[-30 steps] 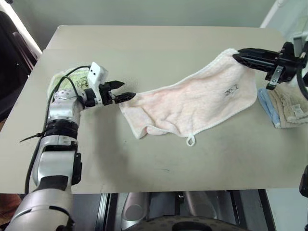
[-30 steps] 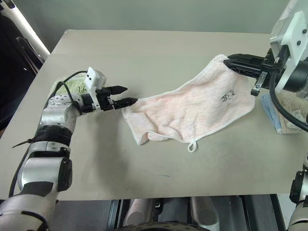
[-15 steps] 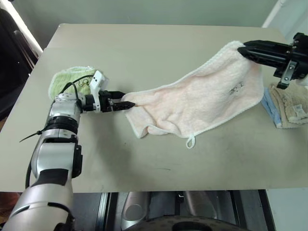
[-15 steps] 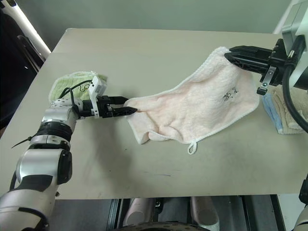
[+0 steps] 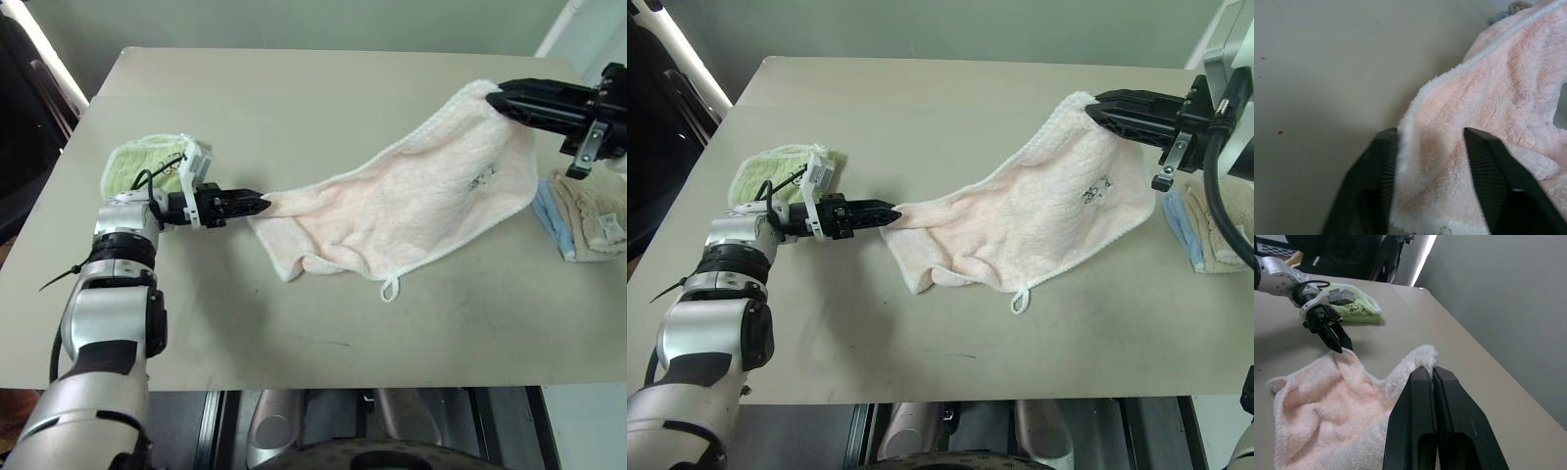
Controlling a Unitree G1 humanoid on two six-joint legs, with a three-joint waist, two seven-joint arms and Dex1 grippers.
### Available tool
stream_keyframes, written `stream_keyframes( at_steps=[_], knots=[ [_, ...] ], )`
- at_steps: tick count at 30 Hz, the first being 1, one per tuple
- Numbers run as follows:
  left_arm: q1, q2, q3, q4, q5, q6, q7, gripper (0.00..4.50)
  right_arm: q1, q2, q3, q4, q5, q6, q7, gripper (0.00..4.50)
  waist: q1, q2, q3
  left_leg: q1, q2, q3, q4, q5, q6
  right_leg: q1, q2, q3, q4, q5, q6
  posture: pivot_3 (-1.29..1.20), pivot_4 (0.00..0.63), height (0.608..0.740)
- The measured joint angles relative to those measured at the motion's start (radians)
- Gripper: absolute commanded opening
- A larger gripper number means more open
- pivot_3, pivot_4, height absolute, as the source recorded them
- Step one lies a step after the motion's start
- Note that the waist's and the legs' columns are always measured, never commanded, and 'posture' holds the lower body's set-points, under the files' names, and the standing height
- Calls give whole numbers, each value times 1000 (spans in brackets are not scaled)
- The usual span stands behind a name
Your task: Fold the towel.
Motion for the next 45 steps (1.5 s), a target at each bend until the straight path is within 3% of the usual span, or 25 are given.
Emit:
stream_keyframes(
  at_steps=[29,32,36,45],
  knots=[
    [21,-32,7,42,74,-139,102,1877,7,-20,2,-14,1,0,-13,0,4,0,0,-2,-1,1,5,0,4,0,-1,0,0,1,1,0,150,697],
    [20,-33,12,46,72,-130,101,1262,7,-21,2,-14,1,0,-14,0,4,0,0,-2,-1,1,5,0,4,0,-1,0,0,1,1,0,150,697],
    [19,-34,15,51,65,-112,84,49,11,-22,2,-15,1,0,-16,0,4,0,0,-2,-1,1,5,0,4,0,-1,0,0,1,1,0,150,697],
    [18,-35,36,51,55,-111,86,49,26,-24,2,-16,0,-1,-18,0,4,0,0,-2,-1,1,5,0,4,0,-1,0,0,1,2,0,150,697]
  ],
)
